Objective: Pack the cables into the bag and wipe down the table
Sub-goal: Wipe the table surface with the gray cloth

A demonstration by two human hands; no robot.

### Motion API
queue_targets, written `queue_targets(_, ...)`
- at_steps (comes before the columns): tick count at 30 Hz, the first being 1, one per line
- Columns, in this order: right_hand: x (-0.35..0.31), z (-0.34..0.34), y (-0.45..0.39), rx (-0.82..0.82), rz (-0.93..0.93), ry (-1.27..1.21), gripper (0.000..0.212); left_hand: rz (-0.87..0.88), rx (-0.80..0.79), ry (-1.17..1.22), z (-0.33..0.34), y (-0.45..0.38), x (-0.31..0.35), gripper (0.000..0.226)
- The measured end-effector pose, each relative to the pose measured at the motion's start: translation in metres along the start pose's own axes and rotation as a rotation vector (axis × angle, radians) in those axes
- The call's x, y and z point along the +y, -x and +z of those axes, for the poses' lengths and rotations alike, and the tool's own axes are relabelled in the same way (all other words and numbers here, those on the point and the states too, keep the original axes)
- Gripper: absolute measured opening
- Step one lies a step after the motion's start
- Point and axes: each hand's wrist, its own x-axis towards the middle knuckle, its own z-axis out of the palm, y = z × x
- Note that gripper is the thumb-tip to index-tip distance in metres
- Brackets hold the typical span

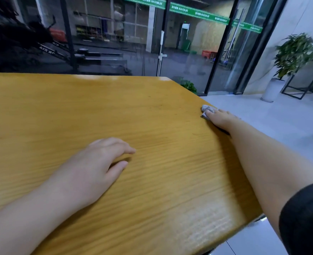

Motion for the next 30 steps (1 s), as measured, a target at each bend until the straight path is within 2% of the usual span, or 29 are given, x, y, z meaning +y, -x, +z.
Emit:
queue_targets(9, -0.091, 0.006, -0.002, -0.059, -0.170, 0.035, 0.065, -0.019, 0.006, -0.027, 0.002, -0.001, -0.003, 0.031)
queue_targets(17, -0.147, 0.017, 0.067, -0.157, -0.589, 0.122, 0.060, -0.076, 0.120, 0.007, -0.009, 0.001, 0.000, 0.030)
queue_targets(24, -0.132, 0.013, 0.163, -0.225, -0.884, 0.056, 0.052, -0.099, 0.180, 0.065, -0.017, 0.006, 0.003, 0.028)
queue_targets(27, -0.119, 0.008, 0.189, -0.326, -0.890, -0.135, 0.052, -0.103, 0.195, 0.111, -0.020, 0.008, 0.009, 0.028)
queue_targets(30, -0.101, 0.001, 0.208, -0.414, -0.676, -0.537, 0.036, -0.116, 0.224, 0.160, -0.022, 0.012, 0.013, 0.028)
